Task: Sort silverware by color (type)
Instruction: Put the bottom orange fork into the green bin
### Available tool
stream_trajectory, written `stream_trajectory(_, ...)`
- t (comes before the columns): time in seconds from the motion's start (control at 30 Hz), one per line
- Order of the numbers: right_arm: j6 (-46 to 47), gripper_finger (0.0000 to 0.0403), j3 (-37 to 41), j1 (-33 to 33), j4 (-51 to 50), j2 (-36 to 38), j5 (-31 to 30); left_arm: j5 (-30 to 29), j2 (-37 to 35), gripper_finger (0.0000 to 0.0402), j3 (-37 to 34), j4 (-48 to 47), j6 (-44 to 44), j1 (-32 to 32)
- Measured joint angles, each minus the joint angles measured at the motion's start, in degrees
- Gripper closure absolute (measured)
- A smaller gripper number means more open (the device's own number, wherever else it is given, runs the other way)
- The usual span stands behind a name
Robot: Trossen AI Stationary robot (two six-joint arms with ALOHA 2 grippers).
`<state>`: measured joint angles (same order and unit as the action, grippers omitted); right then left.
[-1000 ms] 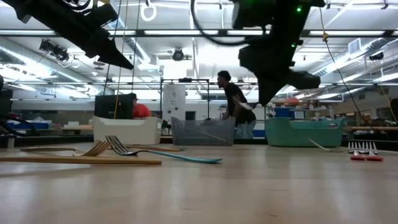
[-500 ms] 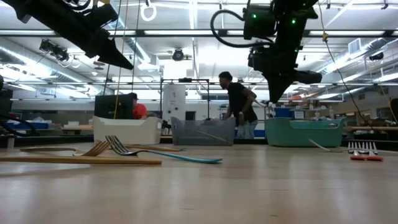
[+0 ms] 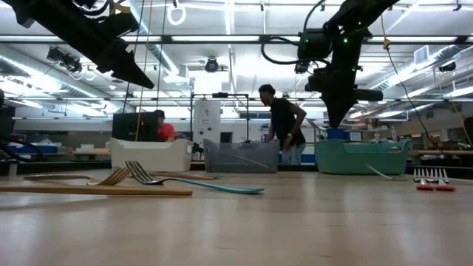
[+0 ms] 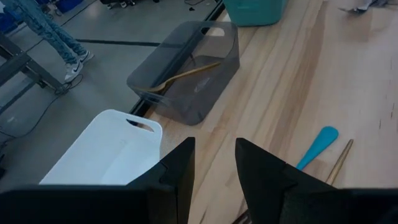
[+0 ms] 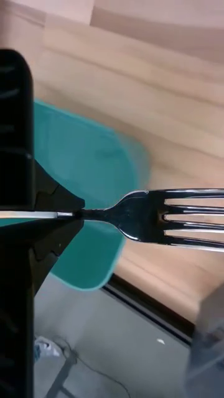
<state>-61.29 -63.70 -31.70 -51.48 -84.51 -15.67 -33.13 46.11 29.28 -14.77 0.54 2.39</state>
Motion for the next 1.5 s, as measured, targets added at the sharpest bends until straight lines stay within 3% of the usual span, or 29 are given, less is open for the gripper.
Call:
stream_trajectory(0.53, -9.12, 0.0389, 0.0, -9.5, -0.27, -0.02, -0.69, 0.01, 0.0, 0.0278, 0.0, -2.77, -1.67, 0.0)
stream_trajectory(0.83, -8.8, 0.0389, -0.02, -12.59, -0.85, -1.11, 0.71, 0.01, 0.0, 0.0278, 0.0, -3.16, -2.91, 0.0)
stream_trajectory(1.2, -7.24, 0.0388, -0.04, -14.8, -0.54, -7.4, 0.24, 0.01, 0.0, 0.0278, 0.0, -3.46, -2.95, 0.02)
stream_trajectory(1.5, -6.75, 0.0387, -0.04, -15.21, -0.19, -9.88, 5.35, 0.01, 0.0, 0.0278, 0.0, -3.62, -2.95, 0.0)
